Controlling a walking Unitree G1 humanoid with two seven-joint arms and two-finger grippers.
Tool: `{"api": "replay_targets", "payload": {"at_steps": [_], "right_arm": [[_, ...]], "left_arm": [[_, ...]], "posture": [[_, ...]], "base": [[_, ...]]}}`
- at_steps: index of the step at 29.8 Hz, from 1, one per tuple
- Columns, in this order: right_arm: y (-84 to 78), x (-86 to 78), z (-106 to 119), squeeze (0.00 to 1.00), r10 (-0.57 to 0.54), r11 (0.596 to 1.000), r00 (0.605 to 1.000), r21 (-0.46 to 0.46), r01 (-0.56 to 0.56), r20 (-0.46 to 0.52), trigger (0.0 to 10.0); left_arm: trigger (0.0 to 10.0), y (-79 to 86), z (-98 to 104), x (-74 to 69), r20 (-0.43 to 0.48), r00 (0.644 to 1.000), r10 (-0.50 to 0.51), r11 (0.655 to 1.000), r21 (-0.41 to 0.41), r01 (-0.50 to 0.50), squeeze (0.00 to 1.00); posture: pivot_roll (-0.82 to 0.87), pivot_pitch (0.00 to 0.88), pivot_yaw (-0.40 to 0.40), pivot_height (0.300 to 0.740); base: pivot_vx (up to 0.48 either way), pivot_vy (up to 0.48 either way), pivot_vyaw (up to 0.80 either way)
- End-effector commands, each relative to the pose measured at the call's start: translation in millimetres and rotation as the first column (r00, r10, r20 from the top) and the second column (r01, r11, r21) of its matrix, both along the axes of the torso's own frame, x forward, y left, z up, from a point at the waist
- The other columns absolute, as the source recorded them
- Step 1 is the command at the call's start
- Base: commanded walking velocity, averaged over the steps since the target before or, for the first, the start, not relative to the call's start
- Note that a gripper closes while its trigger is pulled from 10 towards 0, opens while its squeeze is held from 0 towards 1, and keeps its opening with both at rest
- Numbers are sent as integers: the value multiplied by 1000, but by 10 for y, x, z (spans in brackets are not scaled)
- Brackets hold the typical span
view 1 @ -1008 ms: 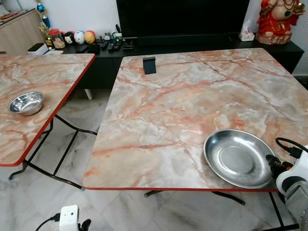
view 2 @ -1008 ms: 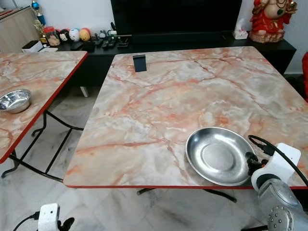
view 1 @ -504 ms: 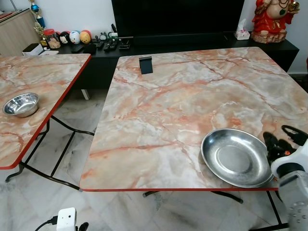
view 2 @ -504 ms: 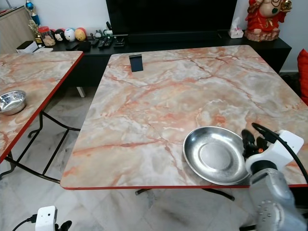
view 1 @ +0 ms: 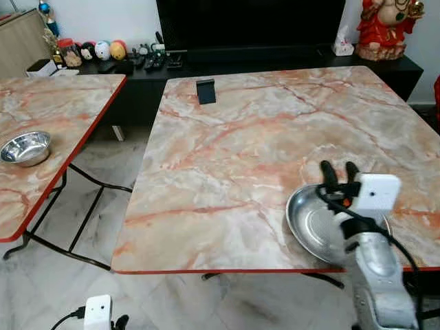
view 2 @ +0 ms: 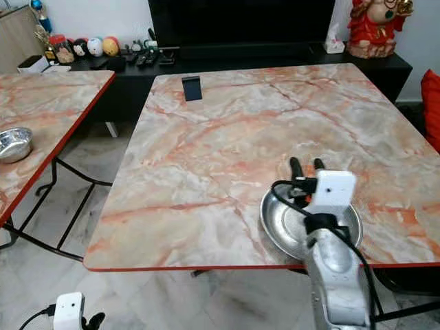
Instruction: Setting the table
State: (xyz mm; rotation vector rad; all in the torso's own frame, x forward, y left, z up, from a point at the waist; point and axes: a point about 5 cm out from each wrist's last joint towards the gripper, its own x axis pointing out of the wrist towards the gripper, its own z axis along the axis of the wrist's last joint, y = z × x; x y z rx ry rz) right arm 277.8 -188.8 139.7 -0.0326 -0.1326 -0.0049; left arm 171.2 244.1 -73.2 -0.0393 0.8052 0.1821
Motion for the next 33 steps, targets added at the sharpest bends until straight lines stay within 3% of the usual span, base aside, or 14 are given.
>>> {"api": "replay_targets", "payload": {"at_steps": [1, 9, 15, 33], "right_arm": [[65, 33, 26, 0, 29, 999, 999, -19, -29, 24, 10000], [207, 122, 38, 0, 70, 997, 996, -16, -69, 50, 10000], [204, 165, 64, 0, 52, 999, 997, -8, -52, 64, 10000], [240, 228, 95, 0, 68, 997, 995, -27, -66, 67, 10000]], "left_arm": [[10000, 34, -28, -83, -26, 1000, -10, 1000, 18, 10, 0], [10000, 92, -86, -251, -82, 997, 9, 1000, 16, -8, 0], [10000, 100, -106, -305, -98, 995, 17, 1000, 12, -16, 0], [10000, 313, -58, -358, -116, 992, 40, 999, 32, -37, 0]], "posture": [[-154, 0, 63, 740], [-151, 0, 72, 740], [-148, 0, 76, 740], [-137, 0, 72, 740]], "base": [[0, 0, 0], [0, 0, 0], [0, 0, 0], [0, 348, 0]]}}
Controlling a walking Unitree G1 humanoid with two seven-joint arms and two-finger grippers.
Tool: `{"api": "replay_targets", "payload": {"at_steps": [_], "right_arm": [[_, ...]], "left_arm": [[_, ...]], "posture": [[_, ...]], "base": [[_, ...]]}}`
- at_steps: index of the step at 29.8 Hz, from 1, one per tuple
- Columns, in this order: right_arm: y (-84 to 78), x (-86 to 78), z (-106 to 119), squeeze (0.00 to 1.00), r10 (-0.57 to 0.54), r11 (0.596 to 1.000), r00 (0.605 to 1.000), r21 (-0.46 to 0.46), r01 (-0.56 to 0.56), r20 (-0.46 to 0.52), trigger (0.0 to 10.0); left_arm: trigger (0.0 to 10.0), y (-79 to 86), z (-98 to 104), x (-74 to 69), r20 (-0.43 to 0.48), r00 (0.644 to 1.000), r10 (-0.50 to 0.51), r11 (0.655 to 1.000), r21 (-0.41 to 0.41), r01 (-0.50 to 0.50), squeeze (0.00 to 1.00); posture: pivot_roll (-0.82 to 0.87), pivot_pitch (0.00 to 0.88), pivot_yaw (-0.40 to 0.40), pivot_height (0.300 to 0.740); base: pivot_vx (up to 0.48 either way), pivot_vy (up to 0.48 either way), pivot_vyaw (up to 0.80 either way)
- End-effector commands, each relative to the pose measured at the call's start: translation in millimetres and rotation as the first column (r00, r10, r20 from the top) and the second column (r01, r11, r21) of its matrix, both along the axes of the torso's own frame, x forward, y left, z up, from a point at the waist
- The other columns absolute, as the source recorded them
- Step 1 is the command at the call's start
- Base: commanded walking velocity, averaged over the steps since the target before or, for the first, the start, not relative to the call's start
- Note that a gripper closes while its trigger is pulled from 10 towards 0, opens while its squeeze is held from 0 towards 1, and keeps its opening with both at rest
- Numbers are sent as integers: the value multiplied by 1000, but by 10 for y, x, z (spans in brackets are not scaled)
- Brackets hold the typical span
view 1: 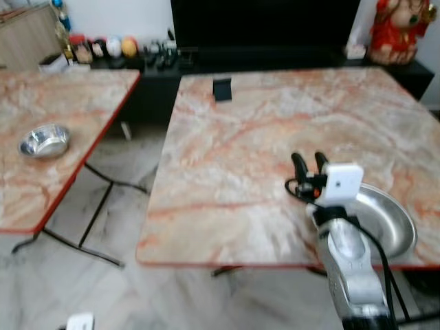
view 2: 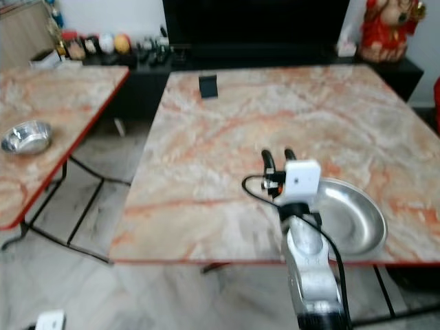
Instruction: Setting the table
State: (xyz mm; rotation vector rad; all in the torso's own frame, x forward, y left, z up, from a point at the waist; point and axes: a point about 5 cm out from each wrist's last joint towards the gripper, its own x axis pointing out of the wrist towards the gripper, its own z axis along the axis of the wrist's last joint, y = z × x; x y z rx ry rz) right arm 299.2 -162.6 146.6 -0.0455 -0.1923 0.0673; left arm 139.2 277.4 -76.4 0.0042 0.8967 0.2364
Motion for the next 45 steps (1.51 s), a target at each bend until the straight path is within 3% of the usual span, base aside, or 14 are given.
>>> {"api": "replay_targets", "payload": {"at_steps": [1, 7, 17, 25, 35, 45], "right_arm": [[-29, 15, 31, 0, -5, 1000, 1000, -20, 5, 12, 10000], [-82, 34, 41, 0, -24, 999, 1000, -23, 24, 13, 10000], [-40, 43, 28, 0, -16, 1000, 1000, -20, 16, 7, 10000], [-30, 53, 28, 0, -15, 1000, 1000, -20, 15, 6, 10000], [-34, 72, 32, 0, -17, 1000, 1000, -23, 17, 5, 10000], [-44, 103, 57, 0, -18, 999, 1000, -32, 18, 9, 10000]], "left_arm": [[10000, -13, -24, -39, -20, 1000, 8, 1000, -20, -8, 0], [10000, -7, -21, -38, -19, 1000, 6, 1000, -22, -7, 0], [10000, -212, -75, 9, -18, 1000, -15, 999, -41, 15, 0], [10000, -255, -81, 31, -17, 1000, -19, 999, -44, 18, 0], [10000, -67, -15, 38, -4, 1000, -3, 1000, -30, 3, 0], [10000, -53, -26, -8, -8, 1000, 3, 999, -34, -3, 0]], "posture": [[-137, 0, 73, 740], [-137, 0, 73, 740], [-132, 0, 72, 740], [-130, 0, 71, 740], [-129, 0, 71, 740], [-129, 0, 74, 740]], "base": [[0, 371, 0], [0, 371, 0], [0, 370, 0], [0, 371, 0], [0, 370, 0], [0, 366, 0]]}}
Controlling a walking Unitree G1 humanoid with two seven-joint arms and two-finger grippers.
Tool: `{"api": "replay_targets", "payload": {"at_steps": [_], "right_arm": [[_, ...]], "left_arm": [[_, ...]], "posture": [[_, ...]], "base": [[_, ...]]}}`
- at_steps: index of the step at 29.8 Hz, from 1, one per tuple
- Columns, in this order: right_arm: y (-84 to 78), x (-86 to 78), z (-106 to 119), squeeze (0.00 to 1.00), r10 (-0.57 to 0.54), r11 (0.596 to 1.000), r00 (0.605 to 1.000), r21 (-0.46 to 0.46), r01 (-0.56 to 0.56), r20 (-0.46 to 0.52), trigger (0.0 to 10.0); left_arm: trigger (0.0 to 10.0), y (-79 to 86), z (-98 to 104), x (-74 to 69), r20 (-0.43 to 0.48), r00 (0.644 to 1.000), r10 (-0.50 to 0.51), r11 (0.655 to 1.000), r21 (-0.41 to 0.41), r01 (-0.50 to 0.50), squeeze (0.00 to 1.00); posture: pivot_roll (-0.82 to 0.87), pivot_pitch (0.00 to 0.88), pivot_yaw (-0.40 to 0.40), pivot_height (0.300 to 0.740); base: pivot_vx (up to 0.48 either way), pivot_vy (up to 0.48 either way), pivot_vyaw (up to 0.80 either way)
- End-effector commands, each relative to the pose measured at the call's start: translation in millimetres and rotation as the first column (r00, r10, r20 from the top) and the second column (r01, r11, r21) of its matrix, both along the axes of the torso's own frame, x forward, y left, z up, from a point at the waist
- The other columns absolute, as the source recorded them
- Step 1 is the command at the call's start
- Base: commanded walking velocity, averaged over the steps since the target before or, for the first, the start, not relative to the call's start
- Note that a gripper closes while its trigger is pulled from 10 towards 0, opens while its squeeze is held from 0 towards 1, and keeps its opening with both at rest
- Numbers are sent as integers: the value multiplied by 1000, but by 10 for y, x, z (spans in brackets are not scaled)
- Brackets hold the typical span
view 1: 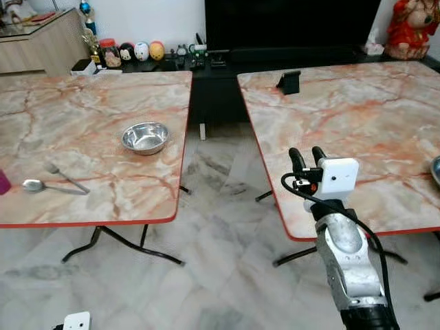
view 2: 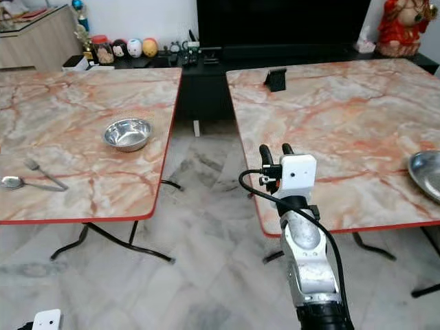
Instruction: Setting the table
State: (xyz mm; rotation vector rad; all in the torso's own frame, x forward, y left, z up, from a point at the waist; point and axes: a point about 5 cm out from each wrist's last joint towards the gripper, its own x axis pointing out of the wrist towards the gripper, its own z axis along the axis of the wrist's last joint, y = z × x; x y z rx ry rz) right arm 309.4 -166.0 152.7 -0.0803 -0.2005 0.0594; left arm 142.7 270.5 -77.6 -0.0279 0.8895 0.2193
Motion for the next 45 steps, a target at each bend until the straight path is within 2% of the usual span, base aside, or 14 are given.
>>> {"api": "replay_targets", "payload": {"at_steps": [1, 5, 9, 12, 15, 18, 27, 33, 38, 40, 42, 45], "right_arm": [[1, 9, 3, 0, -6, 1000, 1000, 2, 6, 0, 10000], [25, 20, 22, 0, 0, 1000, 1000, 4, 0, 7, 10000], [48, 16, 15, 0, 7, 1000, 1000, 2, -7, 6, 10000], [54, 22, 4, 0, 7, 1000, 1000, 5, -7, 2, 10000], [73, 30, 4, 0, 13, 1000, 1000, 5, -13, 1, 10000], [96, 37, 7, 0, 21, 1000, 1000, 1, -21, 0, 10000], [112, 44, -3, 0, 25, 1000, 1000, -4, -25, -2, 10000], [134, 30, -23, 0, 33, 999, 999, -2, -33, -5, 10000], [130, 19, -37, 0, 29, 1000, 1000, -2, -29, -7, 10000], [120, 14, -43, 0, 26, 1000, 1000, -2, -26, -7, 10000], [118, 10, -49, 0, 25, 1000, 1000, -2, -25, -8, 10000], [113, 10, -48, 0, 22, 1000, 1000, -1, -22, -9, 10000]], "left_arm": [[10000, -3, -22, -49, -21, 1000, 2, 1000, -2, -2, 0], [10000, -52, -31, -28, -17, 1000, -4, 1000, -5, 4, 0], [10000, -152, -16, 106, 2, 1000, -16, 1000, -9, 16, 0], [10000, -167, 17, 206, 17, 1000, -20, 1000, -8, 20, 0], [10000, -156, 30, 228, 22, 1000, -19, 1000, -7, 19, 0], [10000, -137, 32, 218, 23, 1000, -16, 1000, -6, 16, 0], [10000, -53, -28, -18, -12, 1000, 2, 1000, -1, -2, 0], [10000, 10, -28, -79, -23, 1000, 10, 1000, 5, -10, 0], [10000, 17, -16, -57, -18, 1000, 1, 1000, 11, -1, 0], [10000, -24, -14, -7, -13, 1000, -11, 1000, 11, 11, 0], [10000, -138, -25, 72, -7, 1000, -26, 1000, 4, 26, 0], [10000, -193, -26, 113, -1, 999, -34, 999, 0, 34, 0]], "posture": [[-129, 0, 76, 740], [-127, 0, 75, 740], [-122, 0, 72, 740], [-121, 0, 71, 740], [-118, 0, 70, 740], [-119, 0, 71, 740], [-119, 0, 72, 740], [-119, 0, 74, 740], [-124, 0, 77, 740], [-127, 0, 79, 740], [-127, 0, 78, 740], [-125, 0, 78, 740]], "base": [[0, 364, 0], [0, 356, 0], [0, 357, 0], [0, 356, 0], [0, 358, 0], [0, 358, 0], [0, 355, 0], [0, 348, 0], [0, 117, 0], [0, 0, 0], [0, 0, 0], [0, 0, 0]]}}
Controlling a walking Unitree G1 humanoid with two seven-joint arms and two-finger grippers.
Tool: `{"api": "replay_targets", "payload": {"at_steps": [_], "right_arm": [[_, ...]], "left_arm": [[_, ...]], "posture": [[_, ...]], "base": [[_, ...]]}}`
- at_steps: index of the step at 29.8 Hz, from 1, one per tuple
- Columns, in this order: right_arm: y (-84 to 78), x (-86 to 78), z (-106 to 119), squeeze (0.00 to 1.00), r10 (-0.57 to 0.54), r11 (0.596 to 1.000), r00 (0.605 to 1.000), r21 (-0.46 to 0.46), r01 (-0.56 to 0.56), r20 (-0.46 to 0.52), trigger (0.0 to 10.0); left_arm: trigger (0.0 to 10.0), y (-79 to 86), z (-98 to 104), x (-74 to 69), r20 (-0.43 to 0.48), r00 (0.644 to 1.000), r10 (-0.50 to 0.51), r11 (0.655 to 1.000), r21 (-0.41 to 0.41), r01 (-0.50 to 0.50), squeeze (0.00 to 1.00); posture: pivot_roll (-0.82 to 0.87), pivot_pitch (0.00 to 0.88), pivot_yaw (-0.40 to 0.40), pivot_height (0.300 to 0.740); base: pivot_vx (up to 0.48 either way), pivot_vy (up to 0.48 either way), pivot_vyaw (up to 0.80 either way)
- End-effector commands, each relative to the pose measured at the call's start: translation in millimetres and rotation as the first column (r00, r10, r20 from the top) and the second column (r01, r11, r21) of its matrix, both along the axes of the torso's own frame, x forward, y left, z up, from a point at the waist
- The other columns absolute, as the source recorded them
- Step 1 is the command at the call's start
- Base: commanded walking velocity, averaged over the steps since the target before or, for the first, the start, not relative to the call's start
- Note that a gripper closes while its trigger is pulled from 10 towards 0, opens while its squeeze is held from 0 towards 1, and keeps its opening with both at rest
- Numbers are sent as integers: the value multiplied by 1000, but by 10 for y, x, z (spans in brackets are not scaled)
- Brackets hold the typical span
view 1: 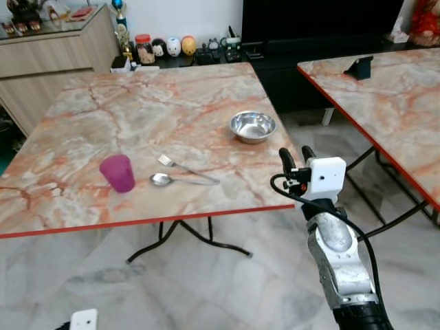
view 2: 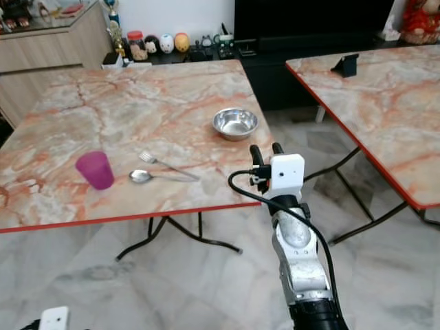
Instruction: Setting the table
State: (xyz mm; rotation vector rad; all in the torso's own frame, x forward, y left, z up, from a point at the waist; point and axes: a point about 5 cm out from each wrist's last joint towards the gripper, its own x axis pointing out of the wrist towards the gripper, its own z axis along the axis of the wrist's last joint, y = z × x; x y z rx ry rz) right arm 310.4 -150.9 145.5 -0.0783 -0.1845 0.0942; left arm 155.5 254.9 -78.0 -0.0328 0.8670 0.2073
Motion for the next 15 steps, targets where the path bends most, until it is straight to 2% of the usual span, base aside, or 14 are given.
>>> {"api": "replay_targets", "payload": {"at_steps": [1, 15], "right_arm": [[-40, 3, 22, 0, -14, 1000, 1000, 2, 14, 8, 10000], [-55, 11, 23, 0, -19, 1000, 1000, 4, 19, 5, 10000]], "left_arm": [[10000, -58, -22, 0, -22, 999, -28, 1000, 5, 28, 0], [10000, -21, 8, 54, -14, 1000, -20, 1000, -15, 20, 0]], "posture": [[-126, 0, 78, 740], [-116, 0, 71, 740]], "base": [[0, 0, 0], [0, 0, 0]]}}
